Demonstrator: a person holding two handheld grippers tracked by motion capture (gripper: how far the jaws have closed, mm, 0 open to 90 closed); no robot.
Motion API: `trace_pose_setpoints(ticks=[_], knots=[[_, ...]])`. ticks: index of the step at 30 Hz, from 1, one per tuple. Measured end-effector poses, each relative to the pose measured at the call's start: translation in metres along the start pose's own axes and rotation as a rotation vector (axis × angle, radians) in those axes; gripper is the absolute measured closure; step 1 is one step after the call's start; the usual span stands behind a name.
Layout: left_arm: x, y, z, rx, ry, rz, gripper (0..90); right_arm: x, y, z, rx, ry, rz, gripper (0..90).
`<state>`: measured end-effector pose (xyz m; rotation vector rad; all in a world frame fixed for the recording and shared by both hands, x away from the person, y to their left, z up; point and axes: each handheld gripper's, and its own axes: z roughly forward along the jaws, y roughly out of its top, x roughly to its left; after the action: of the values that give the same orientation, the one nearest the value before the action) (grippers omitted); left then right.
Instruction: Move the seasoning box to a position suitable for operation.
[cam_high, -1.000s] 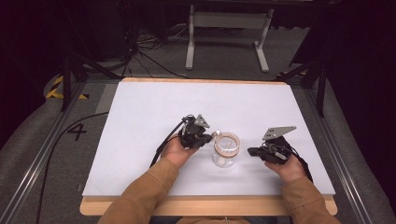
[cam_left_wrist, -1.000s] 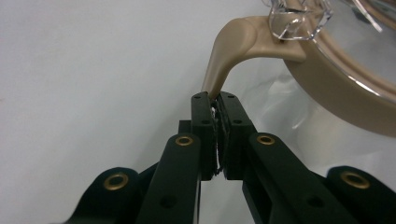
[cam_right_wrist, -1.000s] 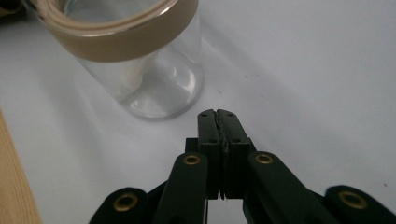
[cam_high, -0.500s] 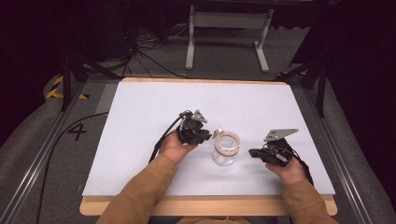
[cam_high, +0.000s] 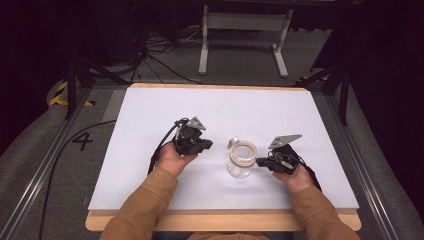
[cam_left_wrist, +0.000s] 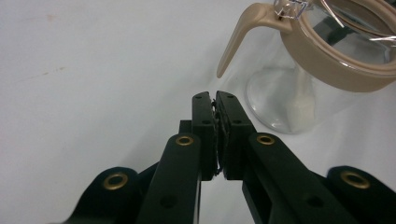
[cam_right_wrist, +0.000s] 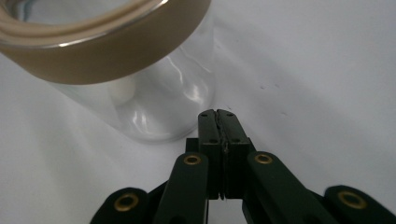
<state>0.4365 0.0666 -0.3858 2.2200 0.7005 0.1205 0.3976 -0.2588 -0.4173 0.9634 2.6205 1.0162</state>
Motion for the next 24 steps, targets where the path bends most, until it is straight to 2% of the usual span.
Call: trace_pose_setpoints(ticks=[3,6,12,18,24], knots=[[0.000,-0.001,0.000,-0.008,-0.004,-0.013,87.0,0.004,0.002,0.002,0.003,0.022,-0.013,89.4],[0.000,-0.001,-0.001,-0.002,-0.003,-0.012,87.0,0.006,0.003,0.002,0.009,0.009,-0.016,89.4],[0.001,-0.001,-0.002,-0.015,-0.003,-0.022,86.9,0.008,0.003,0.001,0.015,0.029,-0.018,89.5],[0.002,-0.001,-0.003,-0.021,-0.003,-0.025,86.5,0.019,0.006,0.004,0.032,0.062,-0.062,89.5],[0.003,-0.001,-0.005,-0.021,0.001,-0.020,86.6,0.028,0.009,0.008,0.041,0.087,-0.081,89.5]])
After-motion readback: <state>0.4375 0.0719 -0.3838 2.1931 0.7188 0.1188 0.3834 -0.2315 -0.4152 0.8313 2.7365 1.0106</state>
